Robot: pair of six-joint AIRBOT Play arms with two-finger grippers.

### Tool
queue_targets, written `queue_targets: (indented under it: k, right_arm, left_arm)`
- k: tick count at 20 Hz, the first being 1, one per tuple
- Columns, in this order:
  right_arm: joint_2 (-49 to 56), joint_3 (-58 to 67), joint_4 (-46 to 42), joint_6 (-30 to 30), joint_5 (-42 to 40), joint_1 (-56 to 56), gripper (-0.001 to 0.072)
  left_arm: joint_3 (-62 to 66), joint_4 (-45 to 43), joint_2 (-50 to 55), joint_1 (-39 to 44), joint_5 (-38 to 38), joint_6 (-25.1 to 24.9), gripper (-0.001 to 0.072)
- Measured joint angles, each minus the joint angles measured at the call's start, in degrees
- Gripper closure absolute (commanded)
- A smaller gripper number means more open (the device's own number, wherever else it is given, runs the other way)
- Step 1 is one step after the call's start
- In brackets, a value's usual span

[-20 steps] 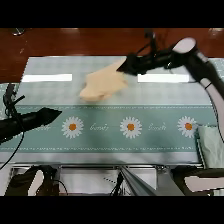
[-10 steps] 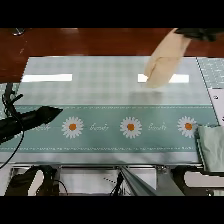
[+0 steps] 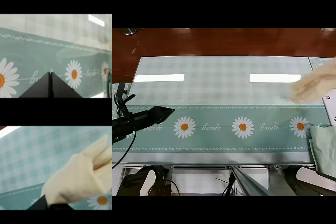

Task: Fold the shirts.

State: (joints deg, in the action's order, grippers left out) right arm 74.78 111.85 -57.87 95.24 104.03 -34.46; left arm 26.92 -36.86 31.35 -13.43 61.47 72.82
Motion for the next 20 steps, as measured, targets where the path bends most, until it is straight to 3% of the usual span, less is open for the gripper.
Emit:
queue_targets:
  k: [12,15,16,17,18,20]
  right_arm:
    - [-25.97,-34.99,-34.36,-2.05,2.10,-20.79,0.0684]
    - [-31.95,-42.16,-43.74,0.94,0.24,-23.41,0.0668]
    - [-33.35,-44.17,-45.79,1.77,-0.42,-23.82,0.0437]
    - [-34.53,-46.03,-47.87,2.58,-1.33,-24.17,0.0128]
    - [-35.21,-47.54,-49.24,3.21,-1.70,-24.39,0.0091]
    - [-35.28,-49.62,-49.92,3.87,-3.23,-24.68,0.0091]
  left_arm:
    - [-5.95,0.02,0.00,0.00,-0.68,-0.66,0.0688]
    - [-6.99,0.02,0.00,0.79,-0.61,-4.17,0.0688]
    - [-7.17,0.02,0.00,1.18,-0.68,-5.01,0.0688]
    - [-7.30,0.02,0.00,1.55,-0.98,-5.57,0.0688]
    - [-7.39,0.04,-0.02,1.90,-1.53,-6.14,0.0688]
    - [-7.50,0.31,0.00,2.32,-3.13,-6.73,0.0688]
